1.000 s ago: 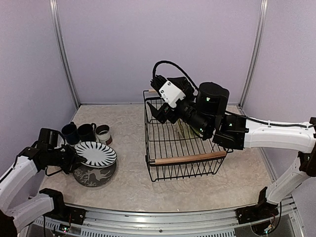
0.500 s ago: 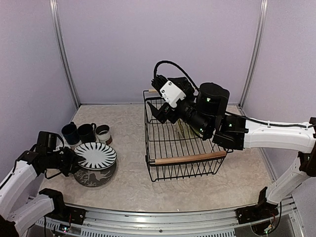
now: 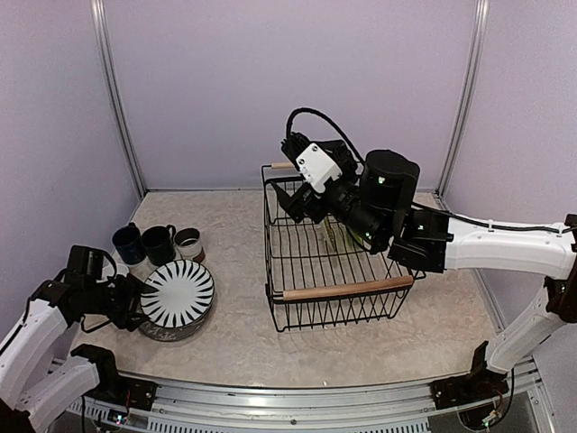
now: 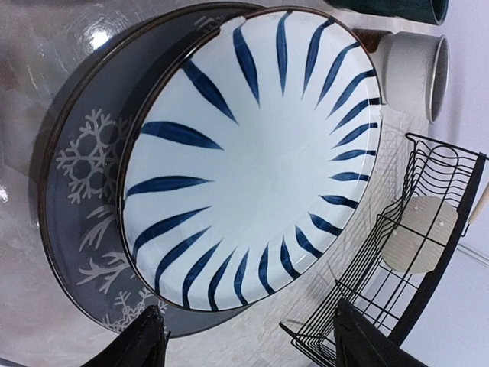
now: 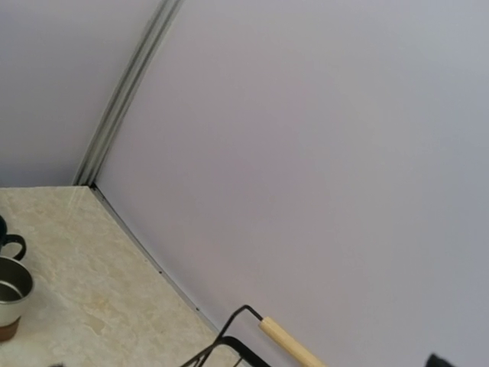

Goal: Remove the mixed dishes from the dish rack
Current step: Place the plate on the plate.

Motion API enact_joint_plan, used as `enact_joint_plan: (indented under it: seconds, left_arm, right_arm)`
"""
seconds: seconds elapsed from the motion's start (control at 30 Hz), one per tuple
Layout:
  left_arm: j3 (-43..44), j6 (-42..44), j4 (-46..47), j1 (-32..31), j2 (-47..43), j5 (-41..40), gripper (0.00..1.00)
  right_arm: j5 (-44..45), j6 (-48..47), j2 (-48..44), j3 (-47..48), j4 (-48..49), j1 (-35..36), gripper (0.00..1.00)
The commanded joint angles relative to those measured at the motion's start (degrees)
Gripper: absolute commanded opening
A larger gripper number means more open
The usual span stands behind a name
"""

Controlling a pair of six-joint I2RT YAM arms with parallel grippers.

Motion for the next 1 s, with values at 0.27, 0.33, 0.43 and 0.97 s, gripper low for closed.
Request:
enact_joint_plan:
  seconds: [0.27, 0.33, 0.43, 0.97]
  left_arm:
    - [2.02, 1.34, -2.71, 0.46, -2.32, -2.35, 0.93]
    - [3.16, 2.89, -1.45, 0.46, -2.59, -2.07, 0.94]
    - [5.99, 6.43, 0.87, 0.45, -2.67, -1.25, 0.95]
    - [27.93, 24.08, 8.26, -0.69, 12.93, 13.4, 0.98]
  right_arm:
    - [5.57, 13.71, 0.07, 1.67, -4.23, -5.9, 1.0]
    - [6.11, 19.06, 0.11, 2.77, -7.52, -8.04, 1.0]
    - [5.81, 27.56, 1.66, 6.3, -15.74, -11.41, 1.0]
    - [-5.35, 47.63, 17.6, 22.77, -47.17, -21.3, 0.94]
